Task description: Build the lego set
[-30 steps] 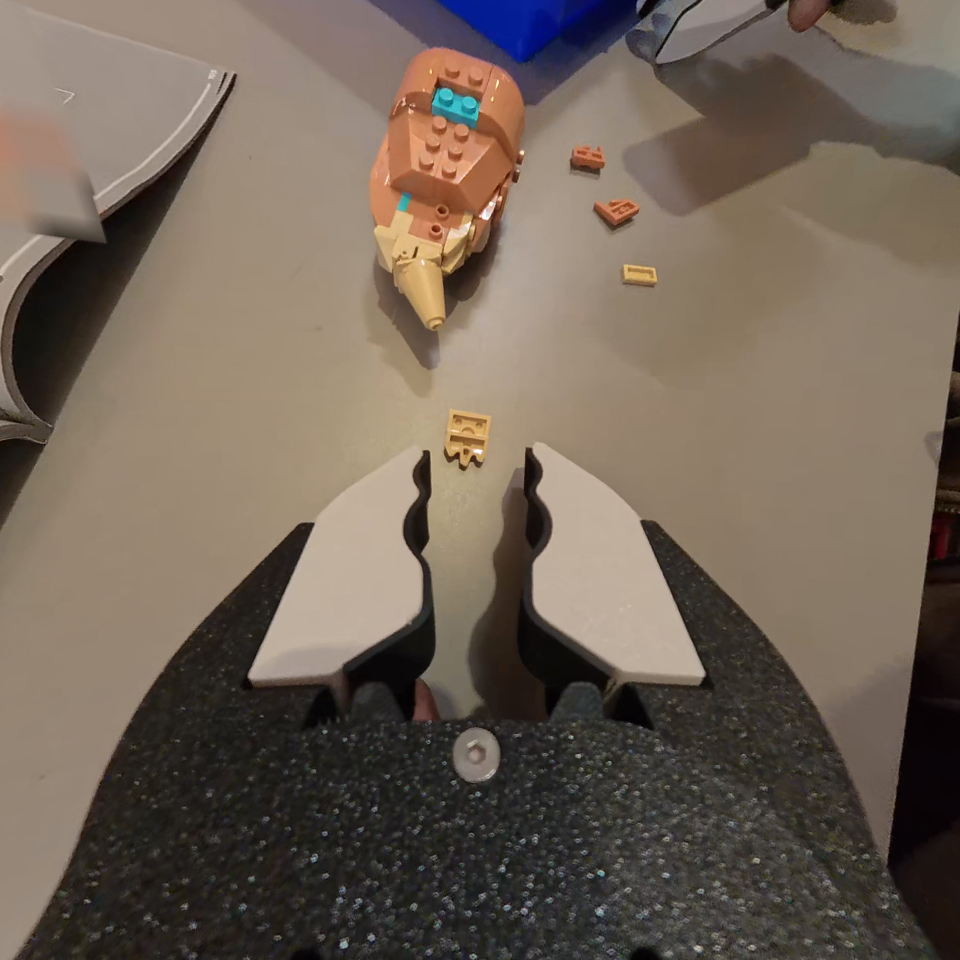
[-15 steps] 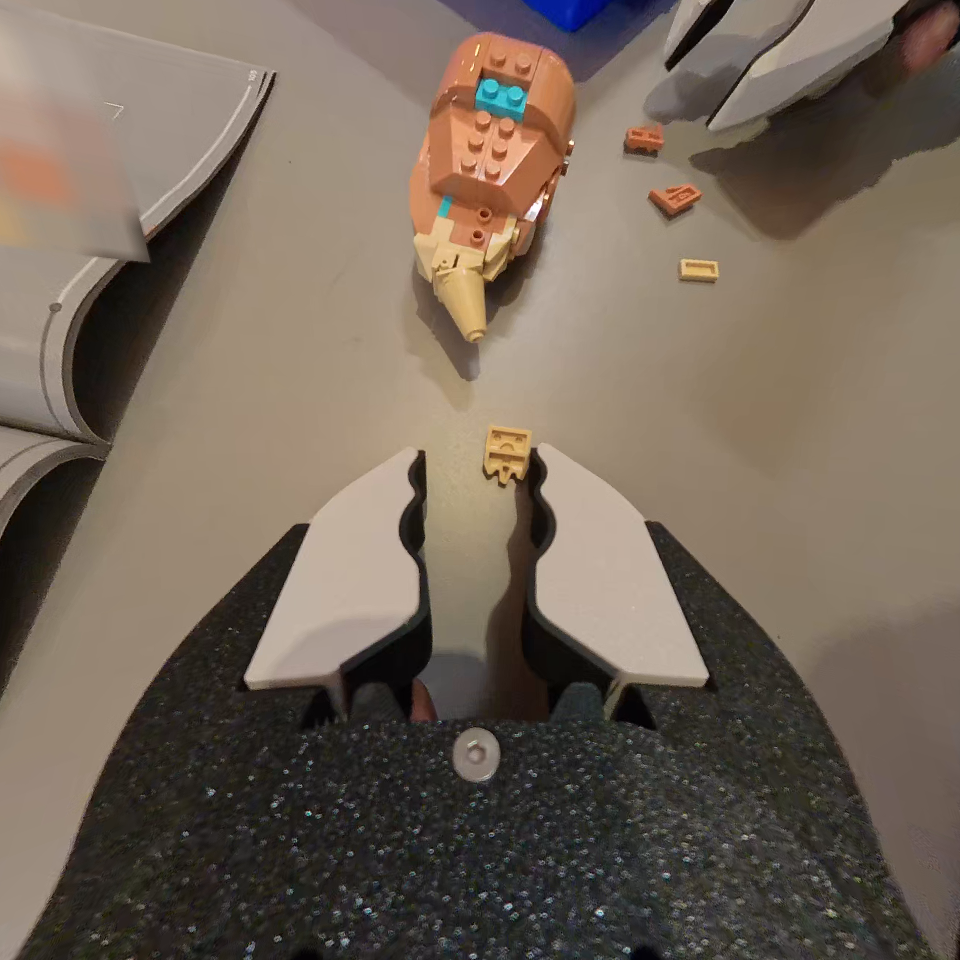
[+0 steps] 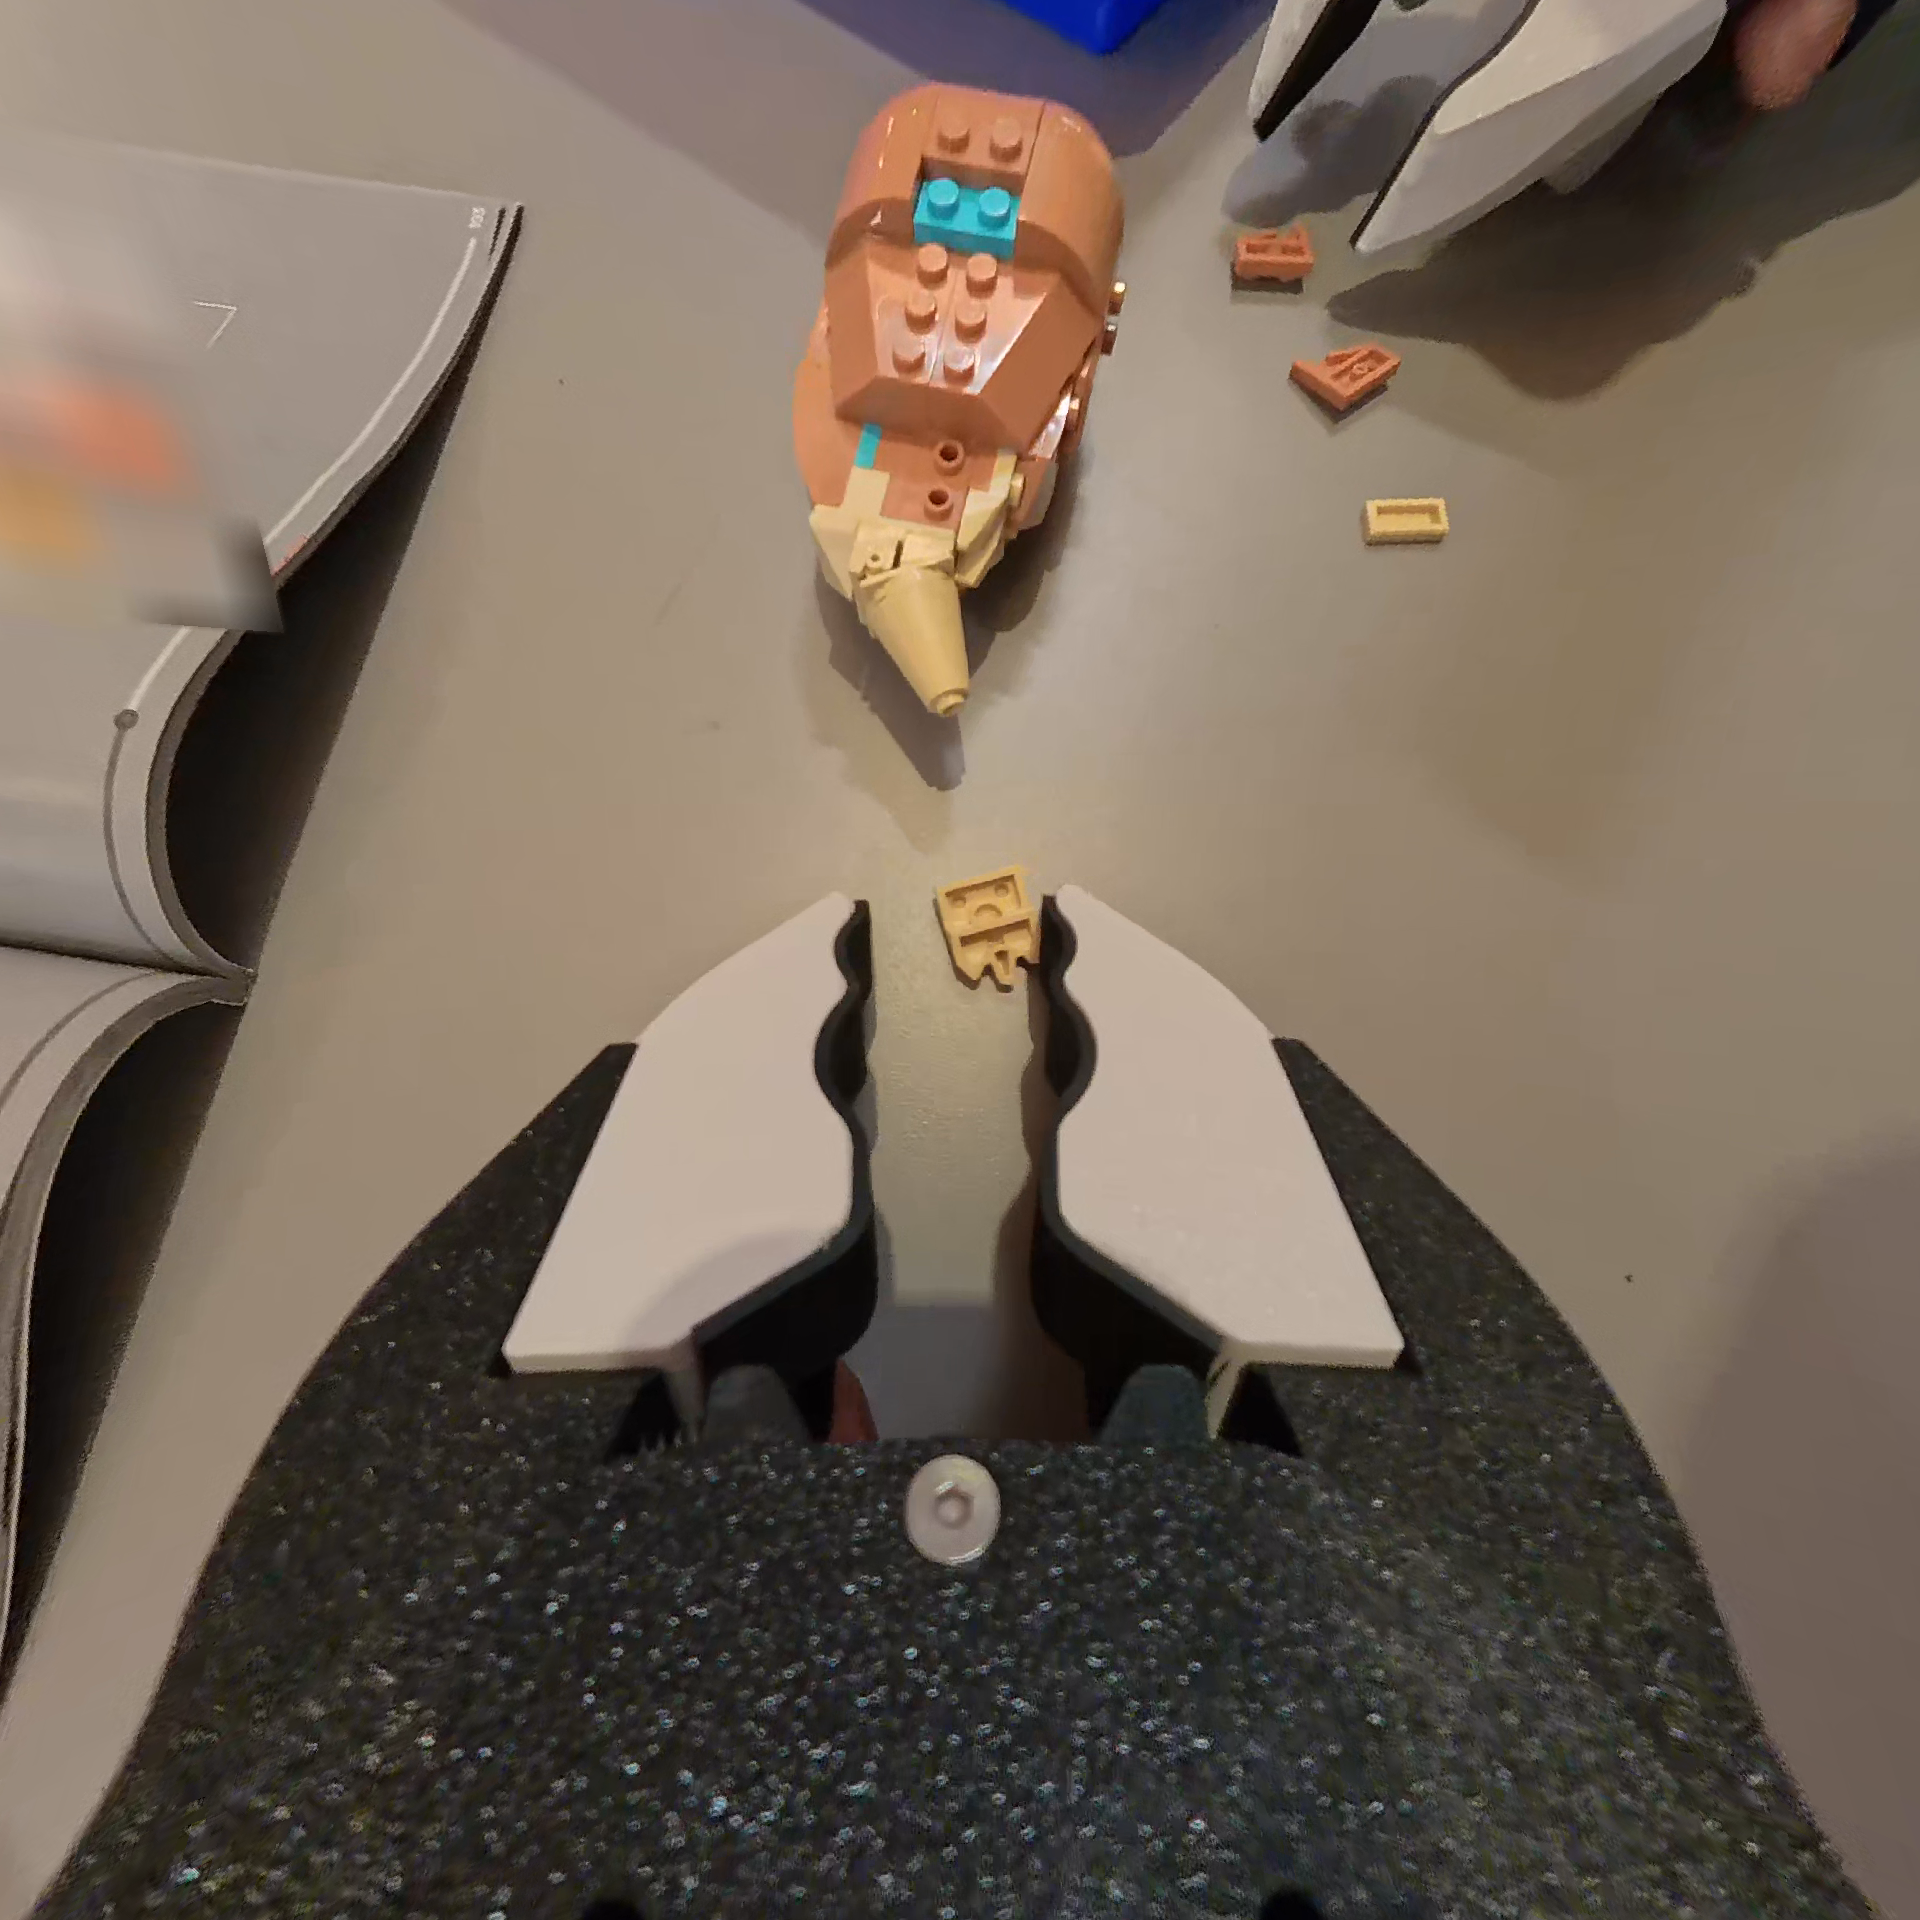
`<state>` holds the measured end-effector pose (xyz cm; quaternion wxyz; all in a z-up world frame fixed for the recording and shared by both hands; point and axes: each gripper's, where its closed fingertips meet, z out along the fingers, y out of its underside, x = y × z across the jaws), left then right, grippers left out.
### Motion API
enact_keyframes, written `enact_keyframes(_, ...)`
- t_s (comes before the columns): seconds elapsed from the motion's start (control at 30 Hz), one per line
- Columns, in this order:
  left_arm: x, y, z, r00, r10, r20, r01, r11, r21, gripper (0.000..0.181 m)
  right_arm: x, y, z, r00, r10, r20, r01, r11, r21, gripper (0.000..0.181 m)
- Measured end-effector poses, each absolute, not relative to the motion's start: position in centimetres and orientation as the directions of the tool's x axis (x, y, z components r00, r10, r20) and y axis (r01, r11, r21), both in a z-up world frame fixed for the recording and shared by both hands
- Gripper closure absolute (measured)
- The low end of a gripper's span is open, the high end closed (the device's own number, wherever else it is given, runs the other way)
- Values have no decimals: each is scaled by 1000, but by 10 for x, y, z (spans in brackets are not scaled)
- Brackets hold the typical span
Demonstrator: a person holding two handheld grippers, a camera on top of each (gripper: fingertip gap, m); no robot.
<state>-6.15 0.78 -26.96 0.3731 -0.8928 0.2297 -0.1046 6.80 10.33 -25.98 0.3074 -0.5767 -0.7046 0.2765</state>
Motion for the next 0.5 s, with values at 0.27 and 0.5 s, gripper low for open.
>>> enact_keyframes(0.27,-59,12,-270,860,-510,9,-352,-607,-713,161,68,105,-258,-141,985,97,632,165,-757,151)
enact_keyframes(0.5,-59,11,-268,859,-507,69,-313,-627,-713,162,67,102,-259,-162,980,115,632,192,-751,151)
